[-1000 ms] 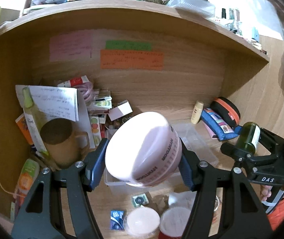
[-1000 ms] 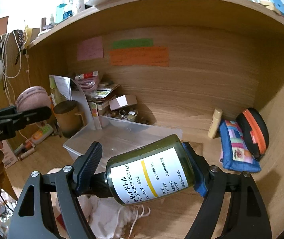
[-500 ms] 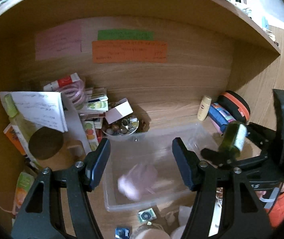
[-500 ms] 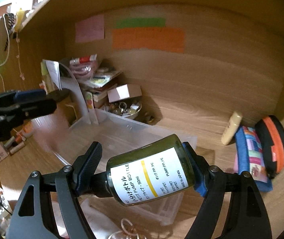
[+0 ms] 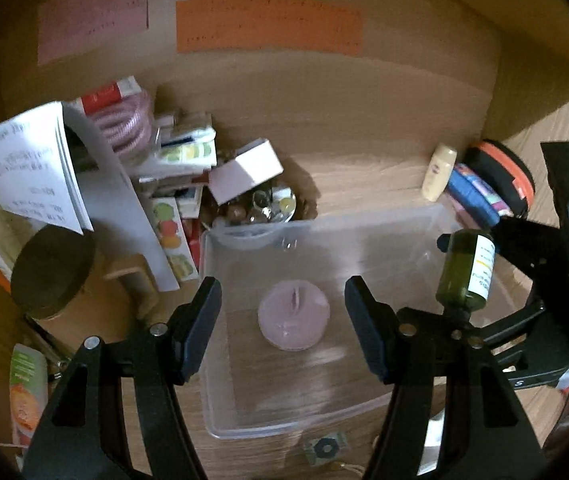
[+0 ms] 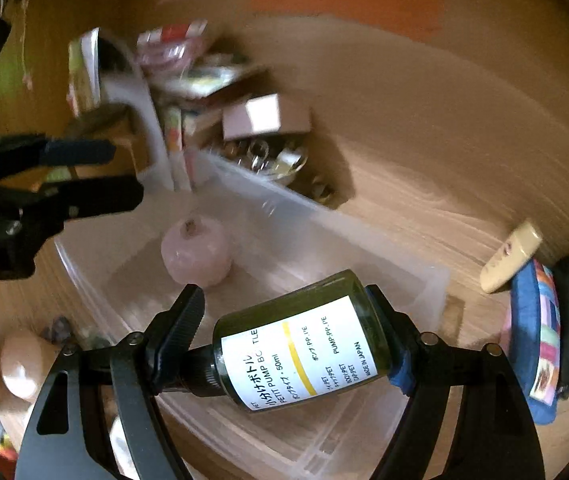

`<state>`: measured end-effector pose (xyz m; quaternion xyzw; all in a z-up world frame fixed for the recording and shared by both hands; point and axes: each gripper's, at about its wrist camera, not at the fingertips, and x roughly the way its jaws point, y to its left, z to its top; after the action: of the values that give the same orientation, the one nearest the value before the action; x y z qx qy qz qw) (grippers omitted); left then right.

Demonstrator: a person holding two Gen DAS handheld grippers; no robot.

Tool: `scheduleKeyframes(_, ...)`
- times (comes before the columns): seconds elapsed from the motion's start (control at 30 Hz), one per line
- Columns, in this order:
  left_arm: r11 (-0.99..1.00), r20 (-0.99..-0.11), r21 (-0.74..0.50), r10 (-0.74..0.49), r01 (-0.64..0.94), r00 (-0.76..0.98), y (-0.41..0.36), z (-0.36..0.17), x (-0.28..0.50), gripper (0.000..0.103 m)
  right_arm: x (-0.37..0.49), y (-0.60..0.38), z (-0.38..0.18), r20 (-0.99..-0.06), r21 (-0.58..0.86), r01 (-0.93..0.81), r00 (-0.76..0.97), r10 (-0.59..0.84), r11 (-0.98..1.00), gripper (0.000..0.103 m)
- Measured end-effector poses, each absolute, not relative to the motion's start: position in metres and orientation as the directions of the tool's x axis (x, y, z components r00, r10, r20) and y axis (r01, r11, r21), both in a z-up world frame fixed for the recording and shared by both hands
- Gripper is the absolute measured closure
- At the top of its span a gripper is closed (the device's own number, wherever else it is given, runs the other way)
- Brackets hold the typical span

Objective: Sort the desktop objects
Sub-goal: 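Open the left tool to drop the jar in the box while the right tool releases the bottle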

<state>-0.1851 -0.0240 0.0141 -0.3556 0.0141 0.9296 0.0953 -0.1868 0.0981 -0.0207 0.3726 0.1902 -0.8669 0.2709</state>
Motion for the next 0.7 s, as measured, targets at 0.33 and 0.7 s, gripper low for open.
scheduleKeyframes(0.33, -0.974, -0.695, -0.005, 0.166, -0.226, -0.699, -0.021, 0.0, -0.191, 0.039, -0.201, 0.089, -0.037, -0.833, -0.136, 0.65, -0.484, -0.269, -0.747, 0.026)
scheduleKeyframes(0.7, -0.969, -0.714, 0.038, 0.144, -0.243, -0.686, -0.019, -0.006, -0.189, 0.03, -0.206, 0.089, -0.041, -0.877, -0.074, 0.651, -0.404, -0.262, -0.756, 0.026)
